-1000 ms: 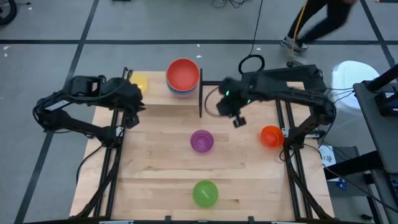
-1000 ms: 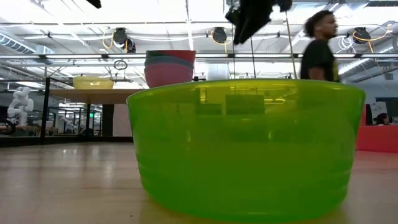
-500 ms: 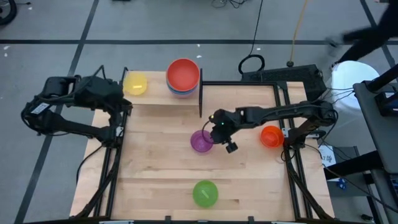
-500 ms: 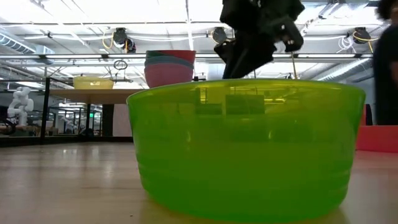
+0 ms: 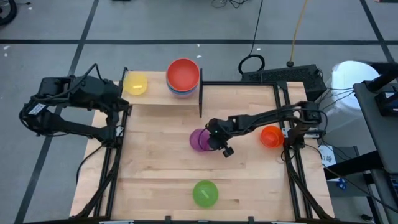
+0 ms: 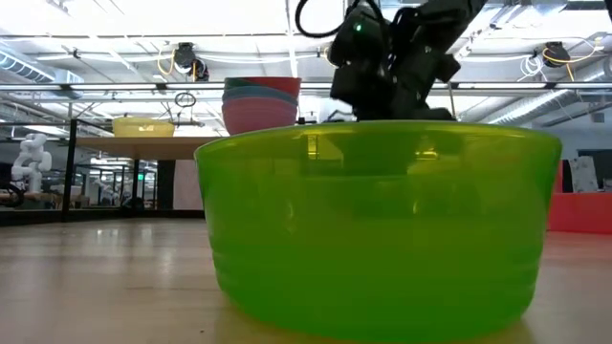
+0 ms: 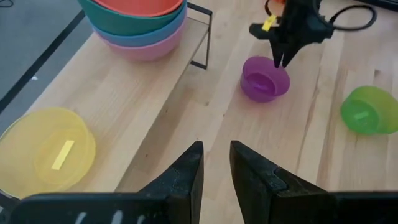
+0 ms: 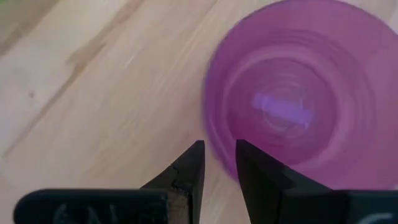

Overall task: Place and stack bowls onto a shelf
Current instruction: Stack the purple bowl on the yellow bowl on the shelf

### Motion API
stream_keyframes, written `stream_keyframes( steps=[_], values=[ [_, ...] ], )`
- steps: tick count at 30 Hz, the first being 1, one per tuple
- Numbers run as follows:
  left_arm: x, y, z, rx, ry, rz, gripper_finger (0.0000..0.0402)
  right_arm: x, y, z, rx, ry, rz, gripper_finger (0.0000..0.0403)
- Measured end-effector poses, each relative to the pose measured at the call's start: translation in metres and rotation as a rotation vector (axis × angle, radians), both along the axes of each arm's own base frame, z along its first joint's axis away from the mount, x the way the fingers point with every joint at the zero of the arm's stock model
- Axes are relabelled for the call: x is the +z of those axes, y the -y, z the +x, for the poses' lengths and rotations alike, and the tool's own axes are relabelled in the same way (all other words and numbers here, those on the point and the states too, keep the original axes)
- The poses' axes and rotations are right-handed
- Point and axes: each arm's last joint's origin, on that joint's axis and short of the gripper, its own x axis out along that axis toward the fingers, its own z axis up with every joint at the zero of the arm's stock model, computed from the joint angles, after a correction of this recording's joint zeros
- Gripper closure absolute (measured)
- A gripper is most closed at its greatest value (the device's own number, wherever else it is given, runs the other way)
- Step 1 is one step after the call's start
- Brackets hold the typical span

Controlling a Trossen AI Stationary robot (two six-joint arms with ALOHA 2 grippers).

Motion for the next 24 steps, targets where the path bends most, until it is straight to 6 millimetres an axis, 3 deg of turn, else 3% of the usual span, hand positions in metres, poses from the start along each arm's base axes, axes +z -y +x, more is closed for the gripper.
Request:
stream_keyframes(
  steps=[12,17,24],
  values=[
    [0.0,0.0,0.0,0.016,0.006,-0.017,0.0316,-0.022,0.0,0.006,-0.017,-0.042,0.012,0.0332],
    [0.0,0.0,0.0,0.016,0.006,-0.02,0.0316,-0.02,0.0,0.01,-0.127,-0.025,0.08,0.0393],
    [0.0,0.0,0.0,0.006,0.003,-0.01,0.0316,-0.008,0.002,0.015,-0.252,0.013,0.157,0.04]
  ],
)
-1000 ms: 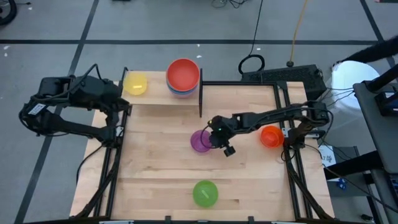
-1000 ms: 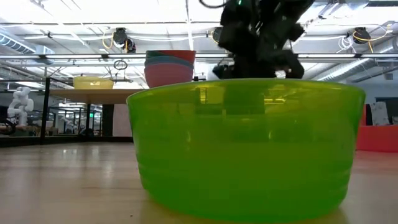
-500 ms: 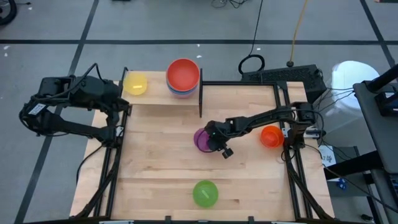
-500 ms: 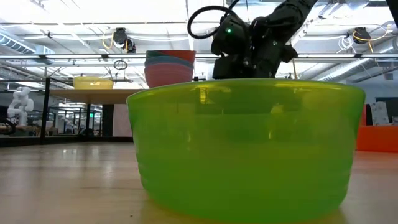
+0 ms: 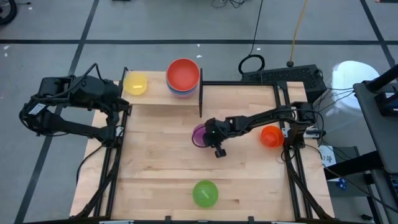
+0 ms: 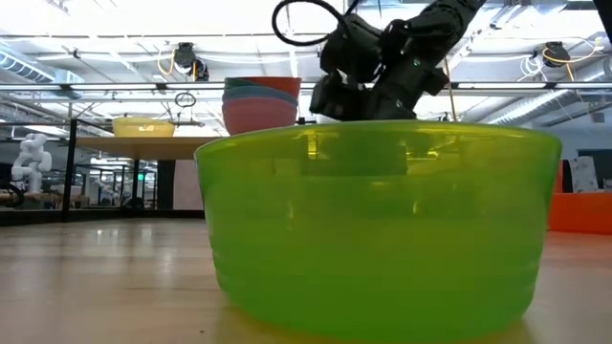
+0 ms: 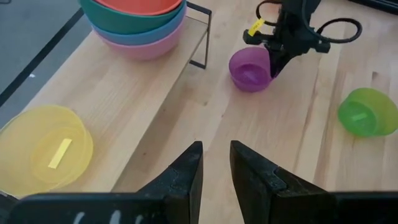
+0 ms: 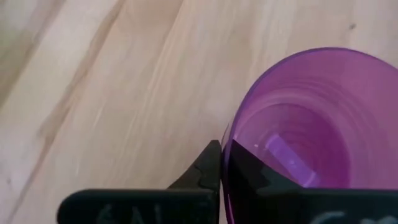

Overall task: Place and stack bowls onto a shelf
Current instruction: Stack the purple bowl on the yellow bowl on the shelf

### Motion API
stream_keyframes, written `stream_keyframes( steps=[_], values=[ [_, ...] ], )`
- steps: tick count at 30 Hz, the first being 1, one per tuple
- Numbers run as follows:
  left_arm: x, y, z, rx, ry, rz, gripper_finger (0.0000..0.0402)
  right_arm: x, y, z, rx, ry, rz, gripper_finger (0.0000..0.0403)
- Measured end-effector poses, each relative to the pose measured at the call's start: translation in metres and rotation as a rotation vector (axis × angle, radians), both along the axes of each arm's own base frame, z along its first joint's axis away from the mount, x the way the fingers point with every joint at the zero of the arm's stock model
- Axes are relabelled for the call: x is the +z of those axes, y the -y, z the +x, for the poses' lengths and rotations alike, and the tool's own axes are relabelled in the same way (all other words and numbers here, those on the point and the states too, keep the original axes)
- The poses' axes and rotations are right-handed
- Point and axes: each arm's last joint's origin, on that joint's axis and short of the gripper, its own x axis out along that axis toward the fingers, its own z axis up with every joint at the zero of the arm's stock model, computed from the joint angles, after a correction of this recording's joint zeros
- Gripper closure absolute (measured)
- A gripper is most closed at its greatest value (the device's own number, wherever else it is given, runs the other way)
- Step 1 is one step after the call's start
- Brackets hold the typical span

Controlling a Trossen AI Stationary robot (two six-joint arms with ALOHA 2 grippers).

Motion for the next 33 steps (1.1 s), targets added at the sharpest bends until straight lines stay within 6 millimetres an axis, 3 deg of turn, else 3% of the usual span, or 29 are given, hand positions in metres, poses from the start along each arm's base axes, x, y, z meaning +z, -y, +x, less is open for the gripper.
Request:
stream_keyframes(
  steps=[3,10,13,17,23,29,33],
  values=[
    [0.0,0.0,0.0,-0.016,-0.007,0.014,0.0316,0.019,0.002,0.002,-0.043,0.022,-0.035,0.0401],
    [0.0,-0.001,0.0,-0.005,-0.007,0.027,0.0316,0.09,0.013,-0.002,-0.058,0.087,-0.139,0.0402],
    [0.0,-0.001,0.004,-0.004,-0.01,0.022,0.0316,0.122,0.014,-0.007,0.018,0.152,-0.174,0.0402],
    [-0.003,0.0,0.017,-0.103,-0.045,-0.001,0.0316,0.148,0.01,-0.019,0.168,0.197,-0.151,0.0402],
    [-0.01,-0.003,0.054,-0.238,-0.1,-0.019,0.0316,0.167,0.004,-0.032,0.304,0.284,-0.094,0.0403],
    [-0.018,-0.007,0.096,-0.345,-0.113,0.043,0.0316,0.168,-0.004,-0.034,0.341,0.288,-0.095,0.0403],
    [-0.021,-0.002,0.123,-0.52,-0.061,0.111,0.0316,0.168,-0.013,-0.035,0.409,0.29,-0.055,0.0403]
  ],
)
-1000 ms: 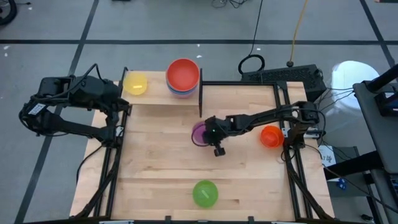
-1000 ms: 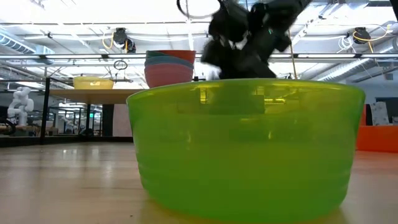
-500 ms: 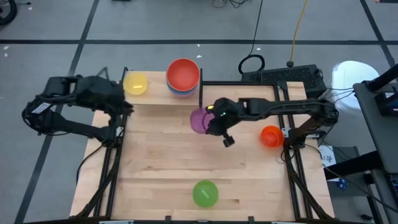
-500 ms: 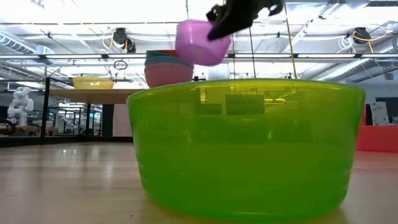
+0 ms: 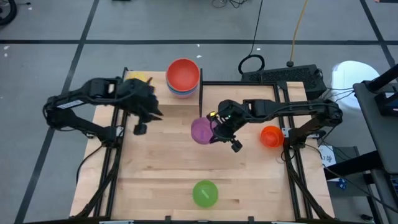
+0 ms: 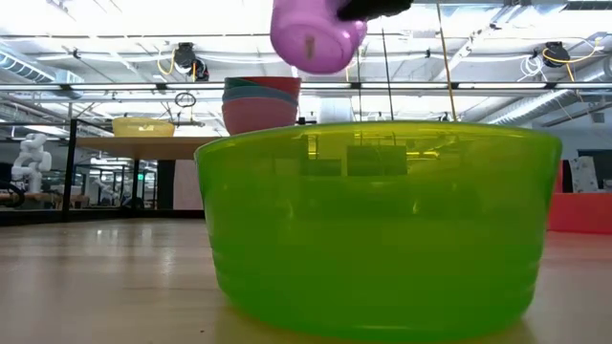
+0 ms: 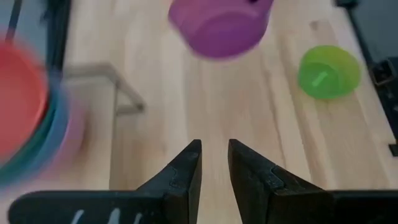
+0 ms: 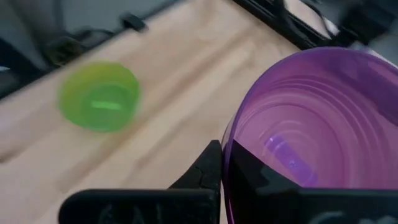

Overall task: Place and stack bowls onto a shelf
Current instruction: Stack the purple bowl on the yellow bowl on the shelf

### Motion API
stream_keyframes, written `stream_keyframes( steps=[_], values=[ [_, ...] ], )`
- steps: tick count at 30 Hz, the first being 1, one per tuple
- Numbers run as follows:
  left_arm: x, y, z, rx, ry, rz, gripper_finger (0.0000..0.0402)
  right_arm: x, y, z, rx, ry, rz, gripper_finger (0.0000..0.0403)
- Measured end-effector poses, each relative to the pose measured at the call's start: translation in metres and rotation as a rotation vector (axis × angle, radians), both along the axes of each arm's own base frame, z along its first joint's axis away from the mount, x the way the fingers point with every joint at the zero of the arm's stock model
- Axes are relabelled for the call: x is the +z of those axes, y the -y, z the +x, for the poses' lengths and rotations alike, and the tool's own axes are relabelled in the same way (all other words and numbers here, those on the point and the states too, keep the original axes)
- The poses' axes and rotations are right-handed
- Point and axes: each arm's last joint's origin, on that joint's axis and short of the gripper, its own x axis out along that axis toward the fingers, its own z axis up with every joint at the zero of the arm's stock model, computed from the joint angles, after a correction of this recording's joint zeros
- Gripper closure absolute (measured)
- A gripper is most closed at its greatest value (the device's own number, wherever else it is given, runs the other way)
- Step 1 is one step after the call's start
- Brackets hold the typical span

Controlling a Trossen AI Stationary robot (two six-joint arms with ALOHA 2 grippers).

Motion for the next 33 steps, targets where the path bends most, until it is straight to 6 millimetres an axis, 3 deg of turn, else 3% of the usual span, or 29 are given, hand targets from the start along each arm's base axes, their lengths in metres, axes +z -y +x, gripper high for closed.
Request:
stream_keyframes(
  steps=[9,18,26,33],
  values=[
    [-0.018,0.015,0.059,-0.335,0.09,0.062,0.0316,0.003,-0.013,-0.002,0.212,0.037,0.105,0.0403],
    [-0.044,0.019,0.101,-0.439,0.081,-0.038,0.0316,0.004,-0.015,-0.003,0.299,0.065,0.137,0.0403],
    [-0.041,0.033,0.111,-0.531,0.185,0.014,0.0316,0.005,-0.017,-0.005,0.376,0.082,0.187,0.0403],
    [-0.04,0.045,0.114,-0.641,0.232,-0.074,0.0316,0.007,-0.018,-0.005,0.43,0.113,0.212,0.0403]
  ],
)
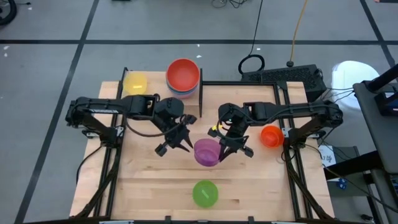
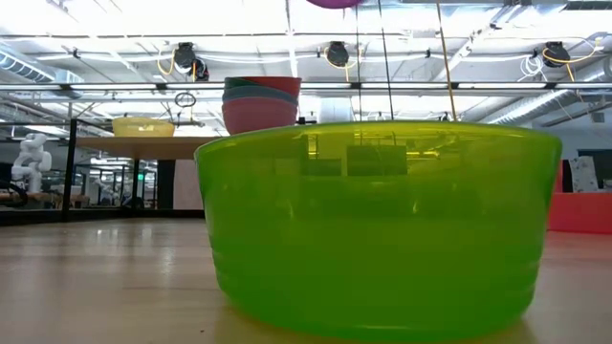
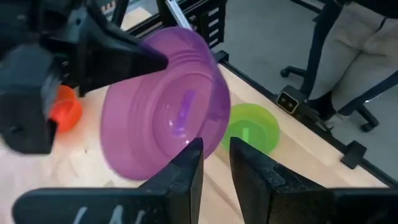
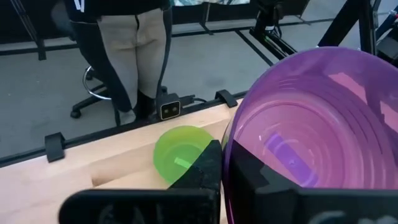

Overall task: Place and stack bowls onto a shelf
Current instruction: Stack the purple bowl on the yellow bowl on the shelf

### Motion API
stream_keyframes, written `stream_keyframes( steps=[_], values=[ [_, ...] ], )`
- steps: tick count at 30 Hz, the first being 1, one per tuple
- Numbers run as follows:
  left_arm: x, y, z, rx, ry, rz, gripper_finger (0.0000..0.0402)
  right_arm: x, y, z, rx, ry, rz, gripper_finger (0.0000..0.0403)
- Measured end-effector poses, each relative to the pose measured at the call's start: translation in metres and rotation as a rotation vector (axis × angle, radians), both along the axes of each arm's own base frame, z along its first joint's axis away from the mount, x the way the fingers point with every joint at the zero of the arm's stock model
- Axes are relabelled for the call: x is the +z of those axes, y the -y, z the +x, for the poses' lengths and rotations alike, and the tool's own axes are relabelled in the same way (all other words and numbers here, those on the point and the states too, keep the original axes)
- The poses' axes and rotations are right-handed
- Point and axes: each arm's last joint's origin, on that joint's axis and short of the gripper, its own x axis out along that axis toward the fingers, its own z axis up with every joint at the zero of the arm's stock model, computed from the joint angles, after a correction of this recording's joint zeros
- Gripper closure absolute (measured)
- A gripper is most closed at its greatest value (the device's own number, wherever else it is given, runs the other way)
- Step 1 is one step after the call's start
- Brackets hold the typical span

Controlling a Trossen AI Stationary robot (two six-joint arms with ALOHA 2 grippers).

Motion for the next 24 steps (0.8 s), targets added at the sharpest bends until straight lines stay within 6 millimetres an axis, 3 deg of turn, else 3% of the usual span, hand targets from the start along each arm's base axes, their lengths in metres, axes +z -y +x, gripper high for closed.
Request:
stream_keyframes(
  steps=[15,24],
  values=[
    [-0.001,0.0,0.008,-0.038,0.076,0.045,0.0316,0.0,0.0,0.0,0.0,-0.001,0.002,0.0403],
    [-0.02,-0.002,0.026,-0.074,0.025,0.009,0.0316,-0.002,0.0,-0.002,0.017,-0.037,0.018,0.0403]
  ],
)
